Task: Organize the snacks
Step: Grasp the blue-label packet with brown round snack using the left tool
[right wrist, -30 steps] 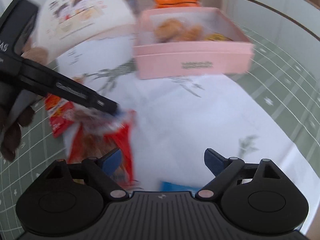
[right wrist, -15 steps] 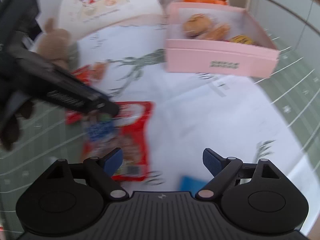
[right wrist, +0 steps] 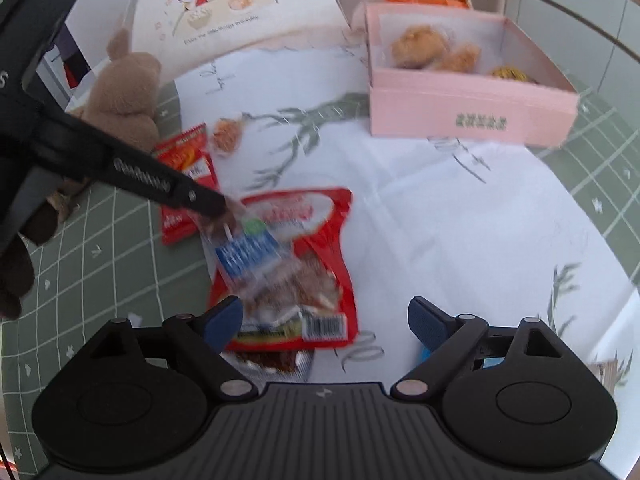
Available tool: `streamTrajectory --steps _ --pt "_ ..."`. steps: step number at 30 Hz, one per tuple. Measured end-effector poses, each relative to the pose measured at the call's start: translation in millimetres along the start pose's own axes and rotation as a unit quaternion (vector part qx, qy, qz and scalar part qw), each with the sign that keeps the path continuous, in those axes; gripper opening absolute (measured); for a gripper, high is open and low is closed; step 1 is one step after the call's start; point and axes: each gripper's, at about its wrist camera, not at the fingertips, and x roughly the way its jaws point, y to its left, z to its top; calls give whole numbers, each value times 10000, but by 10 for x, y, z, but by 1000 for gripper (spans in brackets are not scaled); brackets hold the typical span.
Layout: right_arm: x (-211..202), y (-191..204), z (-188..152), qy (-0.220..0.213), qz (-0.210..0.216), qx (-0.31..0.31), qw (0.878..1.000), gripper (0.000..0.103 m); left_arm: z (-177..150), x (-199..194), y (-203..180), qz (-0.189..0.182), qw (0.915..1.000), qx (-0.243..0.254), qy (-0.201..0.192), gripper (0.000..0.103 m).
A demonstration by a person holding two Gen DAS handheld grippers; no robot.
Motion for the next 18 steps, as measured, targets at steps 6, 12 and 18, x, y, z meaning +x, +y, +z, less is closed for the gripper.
streamTrajectory --steps 6,12,18 --pt "272 193 11 -31 -195 -360 9992 87 -3 -28 -59 -136 9999 -6 -36 31" --pt "184 -387 124 -23 -622 113 9980 77 -33 45 -185 -591 9982 88 41 31" --pt "74 -768 61 -124 -1118 216 9934 82 4 69 -486 -856 9934 767 -39 31"
